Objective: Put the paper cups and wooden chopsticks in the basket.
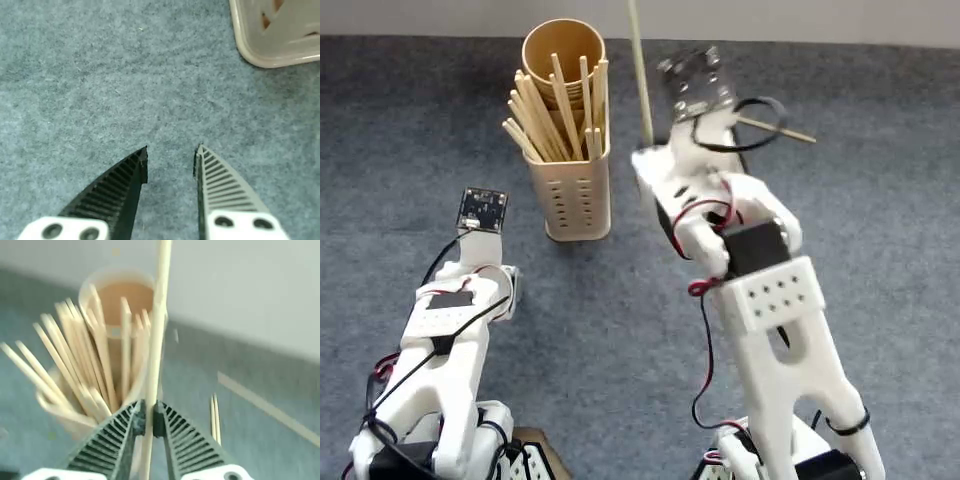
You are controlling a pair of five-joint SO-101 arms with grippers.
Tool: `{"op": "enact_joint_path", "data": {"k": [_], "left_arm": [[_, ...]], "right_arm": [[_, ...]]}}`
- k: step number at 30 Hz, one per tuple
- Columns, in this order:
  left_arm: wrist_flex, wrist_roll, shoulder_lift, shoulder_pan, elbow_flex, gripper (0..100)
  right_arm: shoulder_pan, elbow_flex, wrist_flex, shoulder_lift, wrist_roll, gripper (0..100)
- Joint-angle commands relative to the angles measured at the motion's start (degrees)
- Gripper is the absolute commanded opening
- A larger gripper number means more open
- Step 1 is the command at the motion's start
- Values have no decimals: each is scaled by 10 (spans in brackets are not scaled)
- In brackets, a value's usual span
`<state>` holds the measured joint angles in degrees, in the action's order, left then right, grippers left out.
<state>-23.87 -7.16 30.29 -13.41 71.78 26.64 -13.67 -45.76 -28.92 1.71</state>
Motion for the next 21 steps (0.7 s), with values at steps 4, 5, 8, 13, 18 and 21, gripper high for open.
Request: {"op": "enact_joint_path", "data": {"k": [4, 5, 8, 13, 18, 21], "left_arm": [[11, -5, 8, 13, 2, 178], [11, -5, 8, 13, 2, 178], [11, -5, 8, 13, 2, 178], [11, -5, 8, 13, 2, 179], [11, -5, 8, 13, 2, 179], [11, -5, 8, 13, 2, 179]], "right_arm": [[72, 162, 127, 87, 4, 5], [74, 187, 133, 109, 4, 5], [85, 247, 154, 170, 4, 5], [86, 250, 219, 240, 2, 5], [85, 171, 261, 239, 2, 5], [85, 120, 261, 204, 3, 6]]}}
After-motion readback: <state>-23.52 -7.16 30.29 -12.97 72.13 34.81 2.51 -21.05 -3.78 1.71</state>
